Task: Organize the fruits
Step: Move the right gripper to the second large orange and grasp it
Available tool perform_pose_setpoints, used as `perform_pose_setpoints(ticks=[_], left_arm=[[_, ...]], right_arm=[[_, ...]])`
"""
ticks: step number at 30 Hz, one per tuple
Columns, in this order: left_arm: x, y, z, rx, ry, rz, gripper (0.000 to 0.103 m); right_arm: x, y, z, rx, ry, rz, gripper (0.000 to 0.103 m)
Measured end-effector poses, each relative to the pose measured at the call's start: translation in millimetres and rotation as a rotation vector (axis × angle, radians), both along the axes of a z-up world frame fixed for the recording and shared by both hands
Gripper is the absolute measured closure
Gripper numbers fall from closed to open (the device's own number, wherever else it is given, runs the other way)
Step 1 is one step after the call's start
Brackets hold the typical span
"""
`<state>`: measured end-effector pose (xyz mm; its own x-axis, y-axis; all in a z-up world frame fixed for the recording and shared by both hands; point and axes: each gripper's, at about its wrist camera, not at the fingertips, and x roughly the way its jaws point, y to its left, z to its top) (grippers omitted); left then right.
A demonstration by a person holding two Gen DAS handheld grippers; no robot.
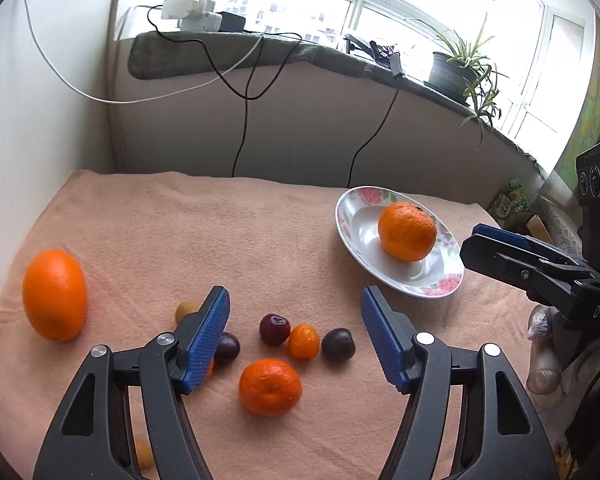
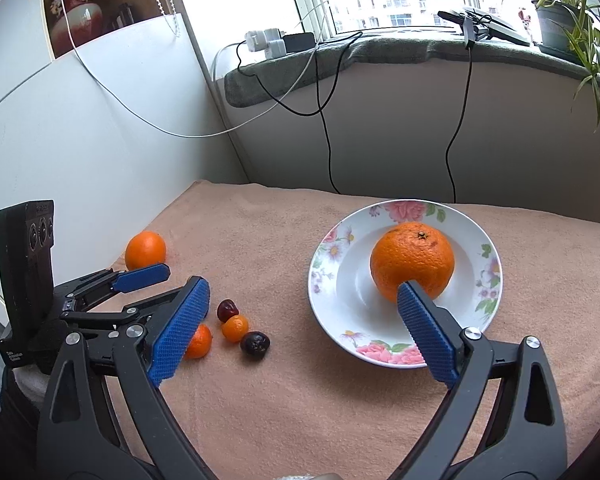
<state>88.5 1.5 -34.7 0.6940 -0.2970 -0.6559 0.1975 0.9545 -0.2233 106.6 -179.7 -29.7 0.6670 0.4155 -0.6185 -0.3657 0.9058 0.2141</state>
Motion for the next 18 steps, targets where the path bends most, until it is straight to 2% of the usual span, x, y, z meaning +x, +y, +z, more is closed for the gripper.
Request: perform_pose_setpoints(ticks=[4,6,18], left_arm=[[-6.9,28.2,1.0,0.011,-0.008,0.065,0.033],[-9.9,41.4,-0.5,0.011,-0.006,0.093,0.029],[-20.5,112.6,-19.2,-0.005,0.032,0.250,0.028]], right_arm=[[6.0,21.5,-4.9,-0.025,0.027,0.043,0.006],[9.6,31.3,-7.4,-0.025,0.040,0.059,0.006],[51.9,82.8,-29.7,0.043,0.146,0.190,0.006]])
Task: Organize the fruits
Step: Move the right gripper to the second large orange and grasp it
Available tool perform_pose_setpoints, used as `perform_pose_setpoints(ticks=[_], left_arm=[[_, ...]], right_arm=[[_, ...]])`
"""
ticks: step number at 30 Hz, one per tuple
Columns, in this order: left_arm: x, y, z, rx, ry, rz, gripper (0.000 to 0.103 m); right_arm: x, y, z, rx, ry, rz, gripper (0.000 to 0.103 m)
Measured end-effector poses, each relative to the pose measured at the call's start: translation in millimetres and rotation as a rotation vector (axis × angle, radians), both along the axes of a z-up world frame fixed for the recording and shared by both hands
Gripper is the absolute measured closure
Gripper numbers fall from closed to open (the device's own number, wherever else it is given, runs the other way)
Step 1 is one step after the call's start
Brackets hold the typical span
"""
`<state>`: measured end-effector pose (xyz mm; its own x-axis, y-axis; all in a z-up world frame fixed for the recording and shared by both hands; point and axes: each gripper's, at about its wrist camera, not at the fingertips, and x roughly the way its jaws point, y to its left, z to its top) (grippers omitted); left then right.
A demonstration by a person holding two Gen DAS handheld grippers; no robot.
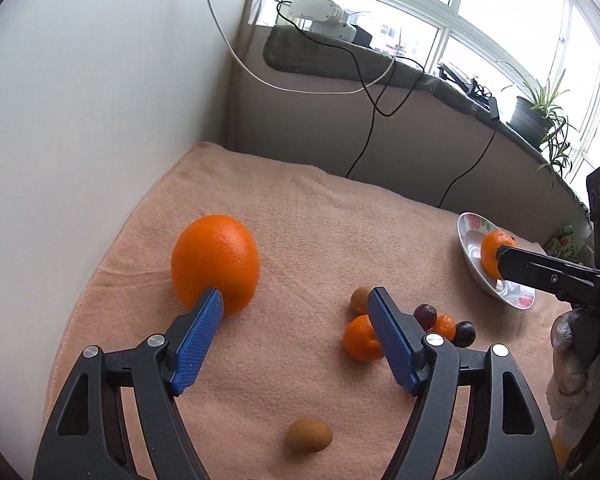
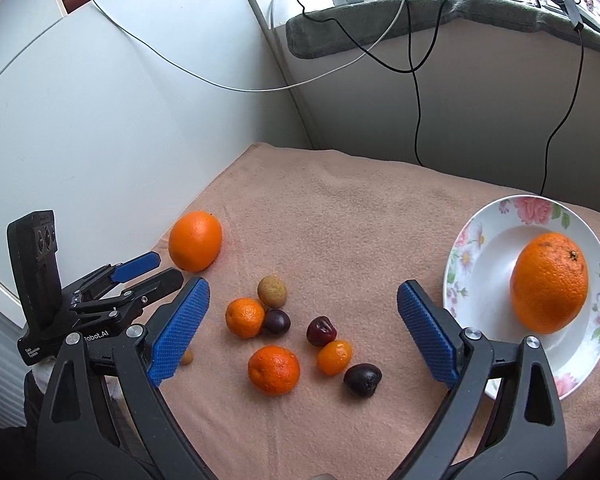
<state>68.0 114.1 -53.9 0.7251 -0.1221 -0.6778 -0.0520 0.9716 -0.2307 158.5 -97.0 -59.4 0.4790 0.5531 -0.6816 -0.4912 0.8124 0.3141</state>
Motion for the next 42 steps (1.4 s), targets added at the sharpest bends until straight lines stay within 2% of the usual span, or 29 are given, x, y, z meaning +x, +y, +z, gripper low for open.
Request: perform_pose_setpoints(ticks=[8,16,20,31,33,38,42], left_arm=[[3.4,30.4,-14.6,-0.013,0.024,0.044,0.028],[14.5,49.7,-27.0,-0.051,0.043,0.037,0.028],[22.5,51.2,-31.2,-0.076,0.052,0.020,0.028],[31.4,59.1,-38.2,-0.116,0.061,0.019,0.030],[33.1,59.6,-39.1,-0.118,0.064,0.017,0.031],[39.4,60.0,-42.3,-0.126,0.077,0.016,0.034],[41.6,60.9,-44.3,-0.123,0.083,0.022,0.037]], right_arm=[[23.7,56.6,-15.0,0.045,0.093,0.072,0.006],[38.3,112.0,-31.4,0.029,0.153,0.141,0.006],[41.8,132.7,-40.0,0.023,0.181,0.167,0.012],[52.0,166.6,-61.8,0.023,0.257,0.210,0.023],[52.8,169.8,-63.5,0.029,0.273,0.215,0.027],[55.8,173.0,-63.6,0.044,0.289,0.225,0.027],[57.8,180.9,-67.2,0.061,0.309,0.242,0.032]])
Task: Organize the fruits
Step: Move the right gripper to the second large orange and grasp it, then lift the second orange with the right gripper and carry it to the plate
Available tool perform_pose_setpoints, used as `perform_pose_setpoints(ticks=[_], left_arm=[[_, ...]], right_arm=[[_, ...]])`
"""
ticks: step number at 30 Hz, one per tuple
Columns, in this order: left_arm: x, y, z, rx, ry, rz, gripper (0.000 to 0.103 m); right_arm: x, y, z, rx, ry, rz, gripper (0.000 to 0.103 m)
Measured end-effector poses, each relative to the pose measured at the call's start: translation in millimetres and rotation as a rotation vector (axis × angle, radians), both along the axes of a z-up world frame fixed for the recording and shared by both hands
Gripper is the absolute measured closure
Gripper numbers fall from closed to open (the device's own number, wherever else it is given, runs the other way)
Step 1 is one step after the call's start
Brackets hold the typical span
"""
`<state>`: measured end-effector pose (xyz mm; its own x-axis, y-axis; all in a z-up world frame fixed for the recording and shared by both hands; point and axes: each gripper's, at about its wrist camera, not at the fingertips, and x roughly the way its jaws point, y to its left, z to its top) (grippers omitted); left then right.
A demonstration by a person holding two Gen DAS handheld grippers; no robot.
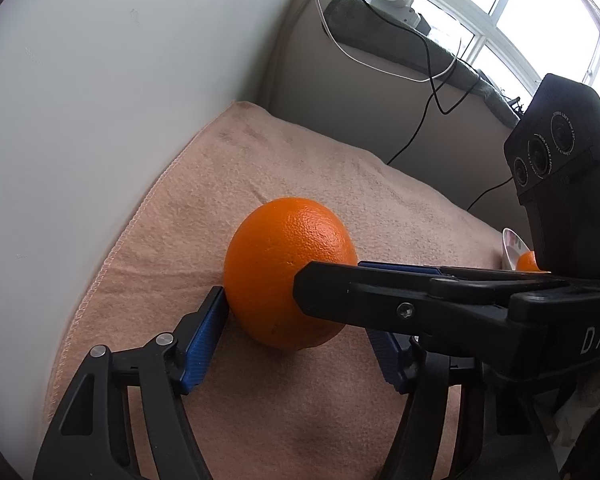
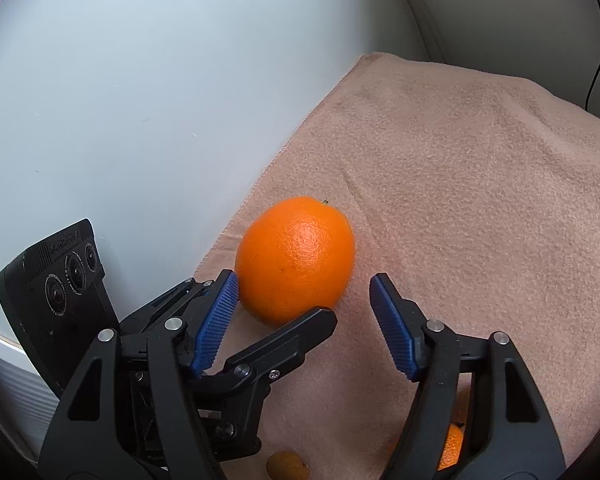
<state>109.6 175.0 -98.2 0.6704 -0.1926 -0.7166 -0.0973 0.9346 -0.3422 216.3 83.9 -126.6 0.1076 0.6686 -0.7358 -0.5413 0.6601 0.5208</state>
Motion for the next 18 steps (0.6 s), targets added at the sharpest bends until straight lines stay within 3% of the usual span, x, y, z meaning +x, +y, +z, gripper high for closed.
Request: perform_pose_setpoints(ticks=[4,18], left_arm=[[-0.4,1.3,-0.9,-0.004,-0.001,0.006,0.039],[-7.9,-8.5,7.7,0.023,-0.028,0.014,0.039]], right_arm=[[-0.6,5.0,-2.4,0.017,0.022,0.019,0.040],[-10.0,-0.1,10.2,0.014,-0.027,0.015,0.041]])
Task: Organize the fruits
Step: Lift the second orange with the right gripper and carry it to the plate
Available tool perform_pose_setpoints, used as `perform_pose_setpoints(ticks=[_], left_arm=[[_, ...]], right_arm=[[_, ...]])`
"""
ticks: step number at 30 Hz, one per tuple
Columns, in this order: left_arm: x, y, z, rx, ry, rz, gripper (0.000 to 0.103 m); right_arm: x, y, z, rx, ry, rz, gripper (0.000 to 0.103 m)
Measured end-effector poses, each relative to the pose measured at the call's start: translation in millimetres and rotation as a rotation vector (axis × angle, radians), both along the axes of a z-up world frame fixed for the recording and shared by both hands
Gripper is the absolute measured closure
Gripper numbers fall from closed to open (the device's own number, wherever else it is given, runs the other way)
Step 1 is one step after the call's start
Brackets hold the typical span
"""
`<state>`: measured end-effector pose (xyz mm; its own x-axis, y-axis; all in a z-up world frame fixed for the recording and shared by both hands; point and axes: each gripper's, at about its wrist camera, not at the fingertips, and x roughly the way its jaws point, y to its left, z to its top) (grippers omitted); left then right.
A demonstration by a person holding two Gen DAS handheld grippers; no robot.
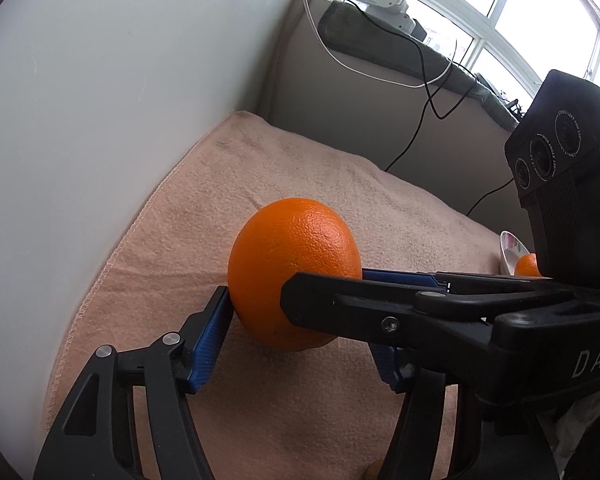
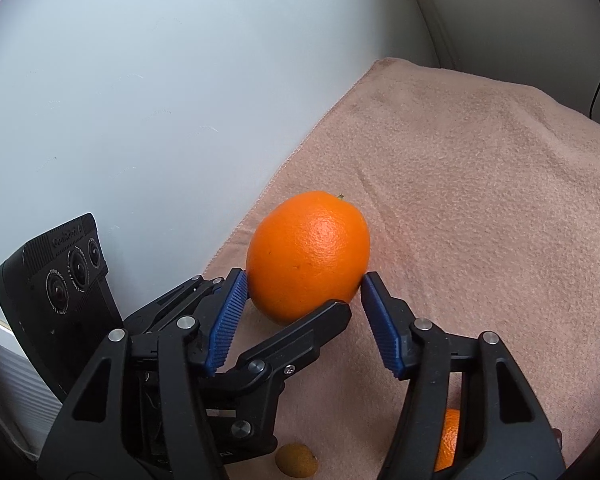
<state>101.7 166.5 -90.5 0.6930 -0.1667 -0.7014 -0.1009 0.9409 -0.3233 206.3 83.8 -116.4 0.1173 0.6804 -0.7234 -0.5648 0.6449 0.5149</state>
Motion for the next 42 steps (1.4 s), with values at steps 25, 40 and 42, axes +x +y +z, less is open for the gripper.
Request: perform_pose_setpoints(ticks=[25,40,42], left_arm=[[5.7,-82.6,32.6,0.004,-0.072,-0.127,0.040],[28.6,-162.4,42.4,-0.020,-0.084,-0.258,0.040],[31.9,-173.0,43.5,-0.021,-0.086,-0.275,0.039]], right_arm=[[-23.9,-101.8,49.0,0.011,-0.109,-0.134,0.041],[-36.4,-195.4,70.5,-0.008,-0.146,-0.275,0.041],[-35.7,-206.7,71.4,-0.010,-0.150,-0.292,0.041]])
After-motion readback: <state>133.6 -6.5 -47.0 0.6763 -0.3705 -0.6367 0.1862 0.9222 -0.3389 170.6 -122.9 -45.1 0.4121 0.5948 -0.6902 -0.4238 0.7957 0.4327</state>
